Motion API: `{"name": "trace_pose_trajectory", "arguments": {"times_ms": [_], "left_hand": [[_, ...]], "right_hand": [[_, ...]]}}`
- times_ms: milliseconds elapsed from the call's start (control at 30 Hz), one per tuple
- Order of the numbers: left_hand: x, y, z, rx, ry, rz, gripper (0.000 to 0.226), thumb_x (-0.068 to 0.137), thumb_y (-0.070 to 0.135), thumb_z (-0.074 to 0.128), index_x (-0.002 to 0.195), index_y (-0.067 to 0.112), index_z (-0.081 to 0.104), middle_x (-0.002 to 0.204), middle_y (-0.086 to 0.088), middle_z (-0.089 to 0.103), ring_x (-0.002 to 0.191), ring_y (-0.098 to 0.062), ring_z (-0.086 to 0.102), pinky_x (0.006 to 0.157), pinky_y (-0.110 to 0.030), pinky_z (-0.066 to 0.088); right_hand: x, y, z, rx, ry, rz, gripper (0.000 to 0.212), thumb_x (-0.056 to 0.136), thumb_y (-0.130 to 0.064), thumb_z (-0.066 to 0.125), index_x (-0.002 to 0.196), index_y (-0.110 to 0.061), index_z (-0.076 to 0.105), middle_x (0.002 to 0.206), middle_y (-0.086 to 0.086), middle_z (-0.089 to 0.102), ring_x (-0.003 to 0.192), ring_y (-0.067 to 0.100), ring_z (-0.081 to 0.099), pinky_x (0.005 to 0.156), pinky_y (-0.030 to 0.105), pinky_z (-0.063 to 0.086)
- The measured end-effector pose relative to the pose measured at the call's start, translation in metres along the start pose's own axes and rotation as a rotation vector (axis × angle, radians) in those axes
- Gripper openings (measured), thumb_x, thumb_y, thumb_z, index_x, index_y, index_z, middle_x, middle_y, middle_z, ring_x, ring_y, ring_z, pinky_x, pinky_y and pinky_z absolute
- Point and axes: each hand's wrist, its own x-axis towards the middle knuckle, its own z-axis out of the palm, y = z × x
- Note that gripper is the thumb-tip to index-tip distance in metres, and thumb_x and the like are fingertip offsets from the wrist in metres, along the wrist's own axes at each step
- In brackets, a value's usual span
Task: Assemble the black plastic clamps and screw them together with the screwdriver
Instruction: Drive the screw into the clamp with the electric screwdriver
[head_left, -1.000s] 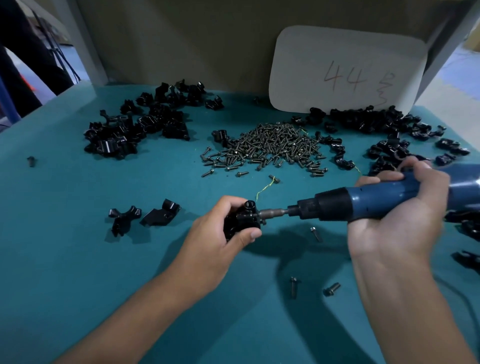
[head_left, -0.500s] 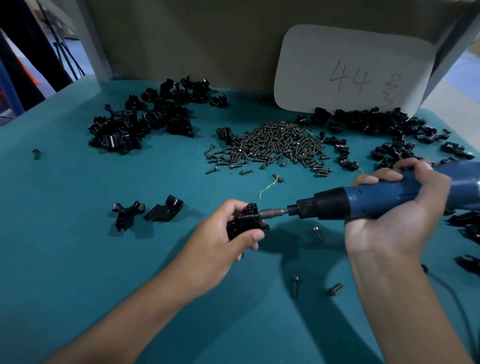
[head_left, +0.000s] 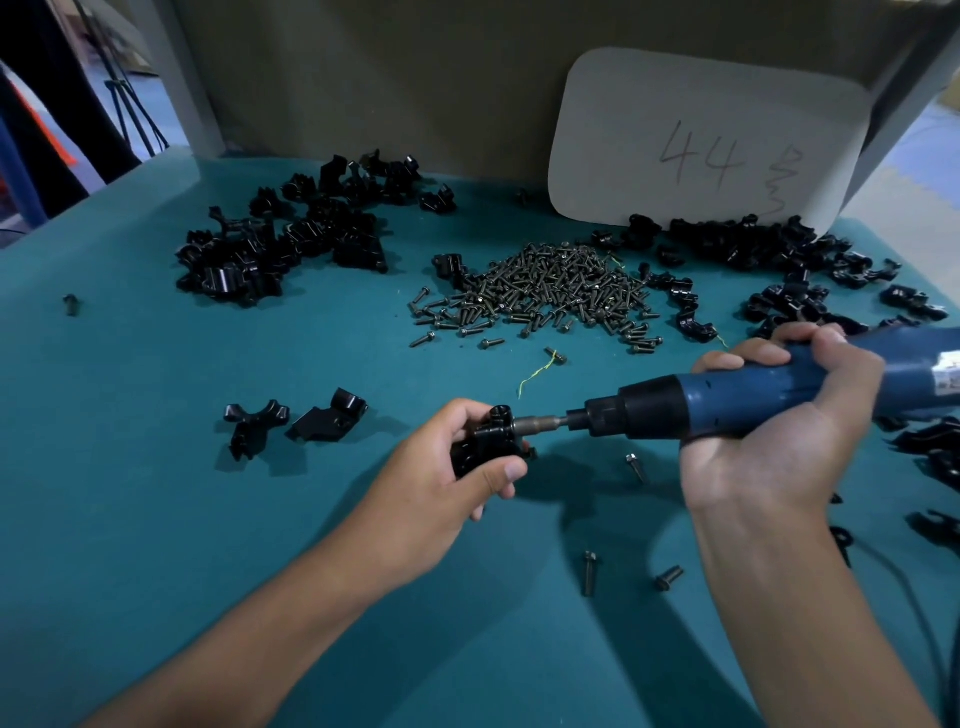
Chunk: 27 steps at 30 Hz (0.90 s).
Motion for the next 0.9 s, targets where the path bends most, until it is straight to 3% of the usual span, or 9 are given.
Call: {"name": "trace_pose_trajectory", "arguments": {"times_ms": [167,533,900], "left_hand": [[0.0001,0.001,0.0003,0.009,0.006,-0.009,0.02,0.09,0.031,0.07,0.106,0.025,0.061,0.079,0.005,0.07,0.06,-0.008,0.055,0.057,-0.018,0.044],[0.0001,0.0045,0.0019,0.02,0.025,-0.008,0.015,0.094,0.014,0.07,0.105,0.018,0.061,0.074,0.007,0.069,0.057,-0.002,0.056,0.054,-0.014,0.043],[-0.0006,0.0053,0.0044,-0.066,-0.017,-0.086,0.019,0.095,0.015,0.068,0.111,0.012,0.058,0.076,-0.001,0.07,0.058,-0.014,0.051,0.058,-0.021,0.044]], "right_hand": [[0.0014,0.0017,-0.0009,-0.009,-0.003,-0.003,0.01,0.093,-0.01,0.057,0.097,-0.018,0.051,0.079,-0.008,0.057,0.063,0.009,0.051,0.06,0.026,0.044],[-0.0021,0.0034,0.0004,0.01,-0.009,0.014,0.009,0.093,-0.01,0.058,0.092,-0.018,0.053,0.078,-0.008,0.057,0.062,0.008,0.052,0.059,0.025,0.045],[-0.0007,0.0026,-0.001,-0.019,-0.045,0.026,0.008,0.093,-0.012,0.058,0.095,-0.018,0.052,0.081,-0.008,0.057,0.063,0.008,0.052,0.061,0.026,0.045]]}}
